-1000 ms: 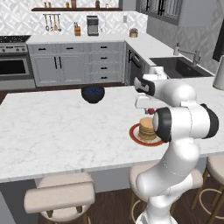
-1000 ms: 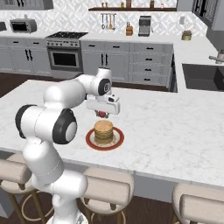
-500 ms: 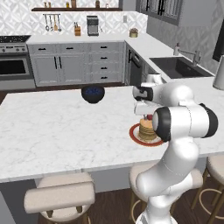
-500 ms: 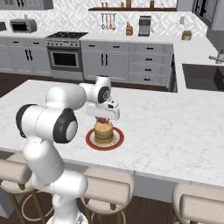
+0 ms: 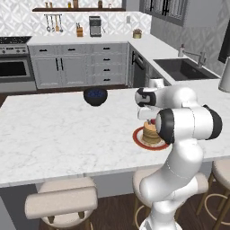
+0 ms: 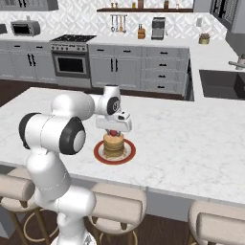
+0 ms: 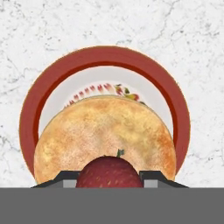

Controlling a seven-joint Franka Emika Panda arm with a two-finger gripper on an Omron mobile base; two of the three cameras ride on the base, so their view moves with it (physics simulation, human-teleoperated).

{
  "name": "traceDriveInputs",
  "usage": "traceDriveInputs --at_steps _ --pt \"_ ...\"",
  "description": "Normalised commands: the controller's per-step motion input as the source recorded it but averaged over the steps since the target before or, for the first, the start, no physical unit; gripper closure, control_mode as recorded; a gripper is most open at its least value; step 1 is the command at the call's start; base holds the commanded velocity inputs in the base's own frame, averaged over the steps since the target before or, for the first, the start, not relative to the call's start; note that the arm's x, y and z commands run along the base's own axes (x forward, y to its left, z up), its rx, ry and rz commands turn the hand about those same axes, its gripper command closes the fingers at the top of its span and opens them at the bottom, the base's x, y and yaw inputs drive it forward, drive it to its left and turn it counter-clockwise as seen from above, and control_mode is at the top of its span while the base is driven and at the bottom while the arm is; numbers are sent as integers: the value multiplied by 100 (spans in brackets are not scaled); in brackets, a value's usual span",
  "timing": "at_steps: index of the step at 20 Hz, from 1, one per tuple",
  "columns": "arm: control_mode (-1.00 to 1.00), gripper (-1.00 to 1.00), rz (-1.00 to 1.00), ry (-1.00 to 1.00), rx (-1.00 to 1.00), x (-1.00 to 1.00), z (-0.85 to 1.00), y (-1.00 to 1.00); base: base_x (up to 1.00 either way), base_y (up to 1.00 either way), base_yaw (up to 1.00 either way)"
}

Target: Take the strawberry from the fridge and place it on top of the pancake, located on the dining counter.

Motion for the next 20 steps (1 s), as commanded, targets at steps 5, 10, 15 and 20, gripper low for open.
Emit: traceDriveInputs --at_steps 5,10,15,20 --pt "-100 100 0 -2 0 0 -11 0 0 0 0" --pt "-100 -100 0 0 0 -10 -9 0 0 0 0" --pt "-100 -100 0 0 0 -11 -1 0 0 0 0" --pt "-100 -100 0 0 0 -10 0 0 0 0 0"
